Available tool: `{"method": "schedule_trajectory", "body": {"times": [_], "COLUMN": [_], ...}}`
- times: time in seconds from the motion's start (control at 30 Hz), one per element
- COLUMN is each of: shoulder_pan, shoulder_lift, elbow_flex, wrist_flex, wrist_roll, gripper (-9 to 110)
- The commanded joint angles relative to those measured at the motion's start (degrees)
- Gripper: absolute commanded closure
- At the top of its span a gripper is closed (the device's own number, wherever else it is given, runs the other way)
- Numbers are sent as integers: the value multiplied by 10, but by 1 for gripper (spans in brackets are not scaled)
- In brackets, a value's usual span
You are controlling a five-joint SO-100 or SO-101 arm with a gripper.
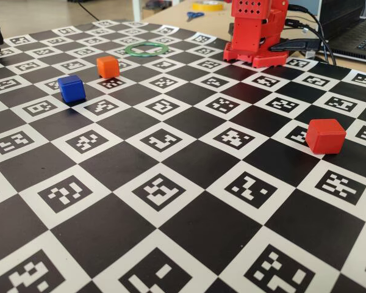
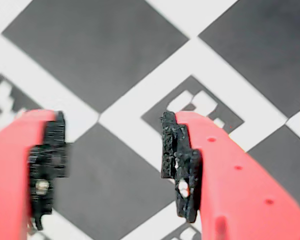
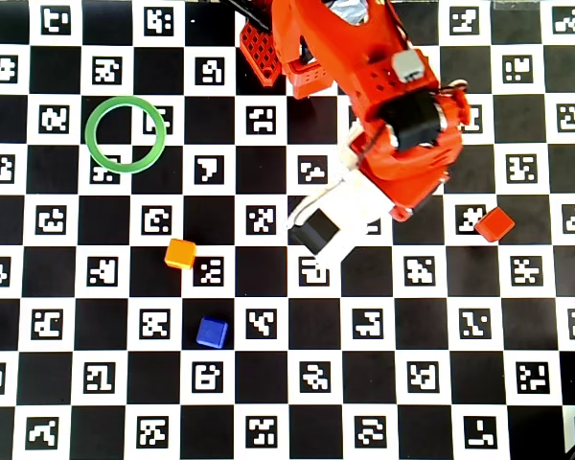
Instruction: Grab the red cube then put it in the green circle then put the blue cube on top and finally the orange cube on top
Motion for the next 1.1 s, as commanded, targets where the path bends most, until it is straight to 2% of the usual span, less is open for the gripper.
{"method": "schedule_trajectory", "body": {"times": [0.0, 0.43, 0.8, 1.07], "shoulder_pan": [-54, -143, -194, -192], "shoulder_lift": [1, -94, -204, -271], "elbow_flex": [-62, -149, -205, -224], "wrist_flex": [56, 40, 25, 3], "wrist_roll": [29, 201, 196, 250], "gripper": [79, 66, 57, 55]}}
